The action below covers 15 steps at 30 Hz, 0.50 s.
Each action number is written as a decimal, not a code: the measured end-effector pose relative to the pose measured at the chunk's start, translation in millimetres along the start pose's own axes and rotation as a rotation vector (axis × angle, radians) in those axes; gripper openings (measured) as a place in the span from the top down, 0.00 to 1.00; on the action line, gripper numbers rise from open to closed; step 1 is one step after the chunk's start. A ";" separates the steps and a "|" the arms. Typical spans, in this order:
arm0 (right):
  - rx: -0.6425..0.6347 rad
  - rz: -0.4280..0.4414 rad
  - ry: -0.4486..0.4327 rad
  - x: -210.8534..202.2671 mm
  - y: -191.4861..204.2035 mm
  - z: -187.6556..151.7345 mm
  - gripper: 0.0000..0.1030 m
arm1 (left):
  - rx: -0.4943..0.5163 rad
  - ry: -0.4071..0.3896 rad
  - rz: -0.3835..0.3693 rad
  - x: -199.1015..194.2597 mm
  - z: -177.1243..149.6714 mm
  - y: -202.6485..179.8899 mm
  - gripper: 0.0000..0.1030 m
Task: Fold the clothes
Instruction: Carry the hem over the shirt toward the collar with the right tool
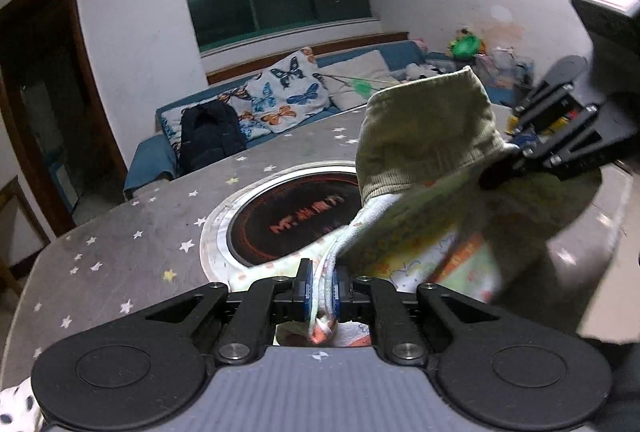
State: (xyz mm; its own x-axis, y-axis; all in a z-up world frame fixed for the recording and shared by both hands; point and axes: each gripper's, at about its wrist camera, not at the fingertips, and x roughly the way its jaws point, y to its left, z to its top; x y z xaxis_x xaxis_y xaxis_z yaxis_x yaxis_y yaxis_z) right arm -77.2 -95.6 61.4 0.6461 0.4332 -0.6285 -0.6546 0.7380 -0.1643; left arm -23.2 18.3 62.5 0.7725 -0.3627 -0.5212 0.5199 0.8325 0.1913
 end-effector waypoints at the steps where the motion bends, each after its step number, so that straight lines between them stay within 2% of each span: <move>1: 0.002 -0.005 0.006 6.6 -5.3 2.3 0.95 | -0.003 0.004 0.011 11.6 2.8 3.9 0.90; 6: 0.021 -0.039 0.027 46.6 -34.6 10.4 0.95 | -0.052 0.053 0.034 70.7 11.6 21.8 0.90; 12: 0.103 -0.100 -0.002 85.7 -58.5 2.7 0.94 | -0.106 0.121 0.054 122.0 7.1 33.0 0.90; 13: 0.118 -0.110 -0.006 91.6 -61.8 0.8 0.92 | -0.119 0.133 0.056 127.7 5.7 34.9 0.90; 15: 0.147 -0.131 -0.016 103.5 -68.6 -3.0 0.80 | -0.130 0.144 0.064 134.3 3.4 37.2 0.90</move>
State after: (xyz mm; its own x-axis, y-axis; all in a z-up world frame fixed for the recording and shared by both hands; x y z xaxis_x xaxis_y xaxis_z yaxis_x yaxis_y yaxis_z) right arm 33.4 -102.9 5.3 0.7284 0.3360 -0.5971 -0.5010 0.8557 -0.1298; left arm 101.1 -0.8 2.4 0.7375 -0.2509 -0.6270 0.4121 0.9027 0.1237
